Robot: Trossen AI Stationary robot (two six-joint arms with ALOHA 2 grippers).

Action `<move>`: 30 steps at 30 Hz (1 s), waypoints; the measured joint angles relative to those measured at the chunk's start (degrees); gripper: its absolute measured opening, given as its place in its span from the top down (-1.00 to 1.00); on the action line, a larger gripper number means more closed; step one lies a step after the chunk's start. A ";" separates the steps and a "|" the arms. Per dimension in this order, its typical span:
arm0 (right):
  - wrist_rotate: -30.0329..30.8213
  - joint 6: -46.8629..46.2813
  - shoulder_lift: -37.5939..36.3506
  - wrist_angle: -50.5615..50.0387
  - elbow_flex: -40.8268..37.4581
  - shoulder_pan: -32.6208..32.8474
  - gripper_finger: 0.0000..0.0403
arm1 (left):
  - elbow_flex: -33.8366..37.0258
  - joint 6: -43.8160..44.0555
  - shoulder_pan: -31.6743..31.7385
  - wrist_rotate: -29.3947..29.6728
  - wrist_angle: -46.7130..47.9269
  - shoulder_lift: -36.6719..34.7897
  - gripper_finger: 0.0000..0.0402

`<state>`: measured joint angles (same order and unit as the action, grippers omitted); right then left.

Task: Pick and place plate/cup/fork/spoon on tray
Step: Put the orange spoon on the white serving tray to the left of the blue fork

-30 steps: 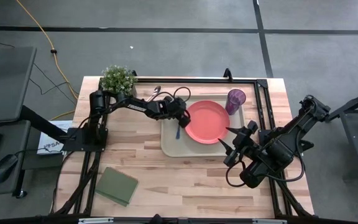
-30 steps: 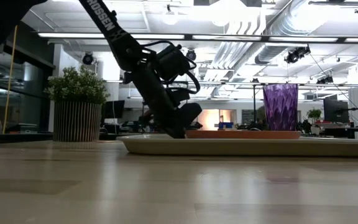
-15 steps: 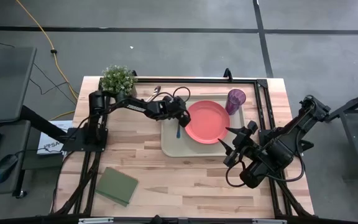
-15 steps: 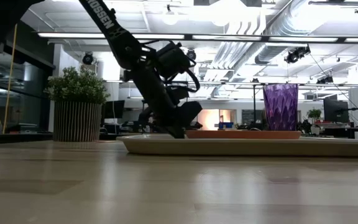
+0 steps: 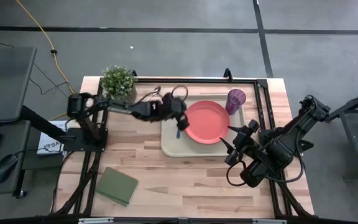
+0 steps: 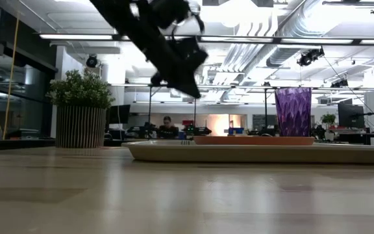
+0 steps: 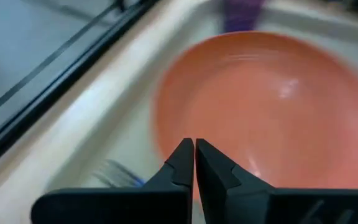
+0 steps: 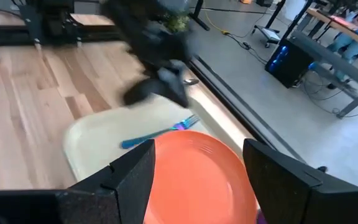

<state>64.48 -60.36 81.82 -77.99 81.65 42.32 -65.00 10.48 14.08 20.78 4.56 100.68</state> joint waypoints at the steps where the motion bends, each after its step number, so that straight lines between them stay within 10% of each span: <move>1: -0.02 -0.63 0.00 -1.19 0.00 0.13 -0.17 | 0.80 -0.64 -1.89 0.06 -0.15 -1.50 1.00; 11: -0.35 -14.79 0.00 -4.53 -11.34 6.07 -0.17 | 23.85 -5.01 -18.55 7.05 -26.86 -21.80 1.00; 22: 19.48 -33.78 0.00 -1.39 -22.22 7.52 -0.17 | 43.79 -12.70 -27.39 4.85 -46.80 -42.39 1.00; 30: 7.96 -23.41 -0.02 9.43 -23.30 2.18 -0.17 | 44.44 -12.21 -27.38 4.92 -45.99 -44.58 1.00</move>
<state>72.45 -83.77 81.80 -68.56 58.35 44.49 -20.56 -1.73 -13.30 25.69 -41.43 56.10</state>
